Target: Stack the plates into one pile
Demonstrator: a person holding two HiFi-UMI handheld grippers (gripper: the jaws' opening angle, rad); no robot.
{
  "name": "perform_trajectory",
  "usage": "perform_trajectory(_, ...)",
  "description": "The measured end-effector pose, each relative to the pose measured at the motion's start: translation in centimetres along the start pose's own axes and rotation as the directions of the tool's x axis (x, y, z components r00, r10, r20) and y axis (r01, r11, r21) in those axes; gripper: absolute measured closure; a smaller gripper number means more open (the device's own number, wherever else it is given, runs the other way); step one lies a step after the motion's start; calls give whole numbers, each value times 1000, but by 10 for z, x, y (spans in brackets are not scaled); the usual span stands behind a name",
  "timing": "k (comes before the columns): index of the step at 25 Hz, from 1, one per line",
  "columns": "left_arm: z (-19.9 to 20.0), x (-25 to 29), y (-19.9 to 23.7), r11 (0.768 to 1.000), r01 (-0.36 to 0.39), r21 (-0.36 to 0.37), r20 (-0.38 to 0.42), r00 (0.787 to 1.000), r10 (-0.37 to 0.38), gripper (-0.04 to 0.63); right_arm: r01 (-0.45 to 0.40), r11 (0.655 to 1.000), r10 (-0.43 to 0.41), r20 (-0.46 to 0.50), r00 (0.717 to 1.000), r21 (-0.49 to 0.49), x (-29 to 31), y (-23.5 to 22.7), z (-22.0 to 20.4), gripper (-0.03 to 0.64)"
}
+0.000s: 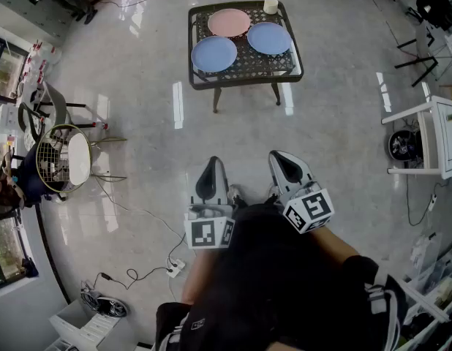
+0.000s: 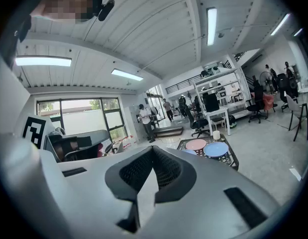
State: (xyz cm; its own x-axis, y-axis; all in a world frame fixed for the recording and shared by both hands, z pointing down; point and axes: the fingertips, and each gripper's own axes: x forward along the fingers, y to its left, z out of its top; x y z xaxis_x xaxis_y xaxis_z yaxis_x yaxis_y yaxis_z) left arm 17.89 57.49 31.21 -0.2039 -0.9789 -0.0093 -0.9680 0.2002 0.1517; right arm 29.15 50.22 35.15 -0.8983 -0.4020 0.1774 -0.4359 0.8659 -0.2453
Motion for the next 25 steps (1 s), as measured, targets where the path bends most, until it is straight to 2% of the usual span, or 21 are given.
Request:
perform_trajectory(12,-3,-7,25,1000,12,-17,-26,1000,-13,580,39,999,-39,20,999,17,14,16,0,607)
perform_trajectory(25,-7,-15,87,999,41,-22,-27,999,-41,580,115,993,-114,45,992,-5,51,46,-13,607)
